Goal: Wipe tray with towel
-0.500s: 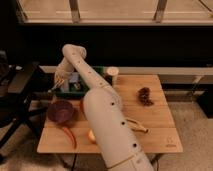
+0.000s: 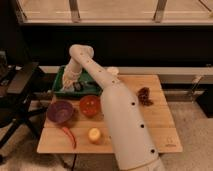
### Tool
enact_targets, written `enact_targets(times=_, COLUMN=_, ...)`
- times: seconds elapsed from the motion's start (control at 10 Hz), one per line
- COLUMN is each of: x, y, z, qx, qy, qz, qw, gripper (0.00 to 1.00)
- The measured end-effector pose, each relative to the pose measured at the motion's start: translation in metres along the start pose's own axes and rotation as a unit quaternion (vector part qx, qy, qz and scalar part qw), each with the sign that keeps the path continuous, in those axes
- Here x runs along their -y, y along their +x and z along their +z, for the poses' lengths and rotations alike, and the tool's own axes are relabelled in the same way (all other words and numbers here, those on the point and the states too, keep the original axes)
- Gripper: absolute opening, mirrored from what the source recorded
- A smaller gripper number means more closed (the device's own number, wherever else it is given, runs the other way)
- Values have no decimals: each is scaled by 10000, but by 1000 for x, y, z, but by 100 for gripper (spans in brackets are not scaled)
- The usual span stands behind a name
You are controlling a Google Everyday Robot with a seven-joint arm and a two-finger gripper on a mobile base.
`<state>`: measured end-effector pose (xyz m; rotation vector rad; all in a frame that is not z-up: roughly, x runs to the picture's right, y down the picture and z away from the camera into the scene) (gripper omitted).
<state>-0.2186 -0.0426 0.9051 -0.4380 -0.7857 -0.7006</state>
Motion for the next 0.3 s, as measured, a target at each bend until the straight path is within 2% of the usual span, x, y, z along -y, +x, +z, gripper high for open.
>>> enact_targets(times=0.1, x=-1, y=10, z=-8, qx=-96, qy=-39, qz=50, qw=9999, gripper=0)
enact_targets(times=0.3, x=5, y=28, z=-18, qx=-231, qy=63, qz=158, qw=9996, gripper=0)
